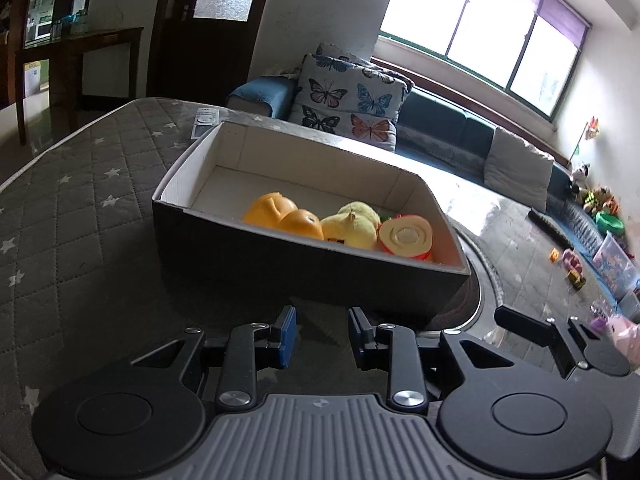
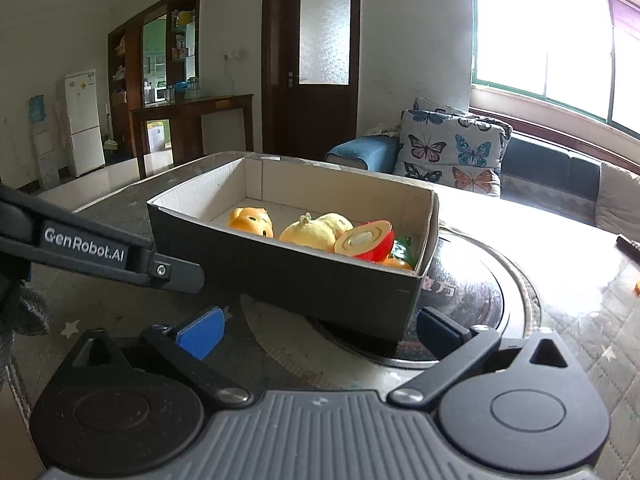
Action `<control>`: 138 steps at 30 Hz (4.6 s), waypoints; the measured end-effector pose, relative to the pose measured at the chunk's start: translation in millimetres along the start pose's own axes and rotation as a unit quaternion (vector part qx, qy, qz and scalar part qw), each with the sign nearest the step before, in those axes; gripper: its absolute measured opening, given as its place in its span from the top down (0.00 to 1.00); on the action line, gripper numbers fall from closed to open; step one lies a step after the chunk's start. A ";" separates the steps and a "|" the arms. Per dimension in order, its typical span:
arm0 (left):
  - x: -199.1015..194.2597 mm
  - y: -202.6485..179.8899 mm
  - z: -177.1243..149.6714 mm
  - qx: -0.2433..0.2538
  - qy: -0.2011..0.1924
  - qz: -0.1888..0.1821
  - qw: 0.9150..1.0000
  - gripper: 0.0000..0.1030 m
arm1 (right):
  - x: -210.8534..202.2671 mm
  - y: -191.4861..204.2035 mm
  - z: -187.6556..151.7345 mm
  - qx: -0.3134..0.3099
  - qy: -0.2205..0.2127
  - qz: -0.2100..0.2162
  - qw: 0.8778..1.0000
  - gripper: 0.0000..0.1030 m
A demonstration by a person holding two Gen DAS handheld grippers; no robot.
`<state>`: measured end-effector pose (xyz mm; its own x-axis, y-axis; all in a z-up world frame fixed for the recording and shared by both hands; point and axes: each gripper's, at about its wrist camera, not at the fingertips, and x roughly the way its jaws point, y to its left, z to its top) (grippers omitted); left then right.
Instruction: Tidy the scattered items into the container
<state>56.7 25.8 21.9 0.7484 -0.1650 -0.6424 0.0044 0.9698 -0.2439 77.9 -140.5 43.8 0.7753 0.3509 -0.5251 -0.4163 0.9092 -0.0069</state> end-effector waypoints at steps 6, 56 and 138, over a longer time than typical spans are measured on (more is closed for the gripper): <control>-0.3 -2.3 -7.7 0.023 -0.001 0.019 1.000 0.70 | -0.7 3.0 -6.2 0.004 0.005 -0.003 1.000 0.00; 29.5 4.2 -11.1 0.088 0.023 0.082 0.992 0.70 | 26.0 11.7 -13.0 0.053 0.052 -0.006 0.997 0.00; 54.0 3.3 27.7 0.094 0.011 0.086 0.992 0.70 | 62.6 -1.0 8.1 0.059 0.073 -0.025 0.995 0.00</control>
<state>115.5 25.1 6.6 0.7347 0.0033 -0.6784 0.0034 1.0000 0.0085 130.8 -117.6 17.9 0.7126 0.2764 -0.6448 -0.3136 0.9477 0.0597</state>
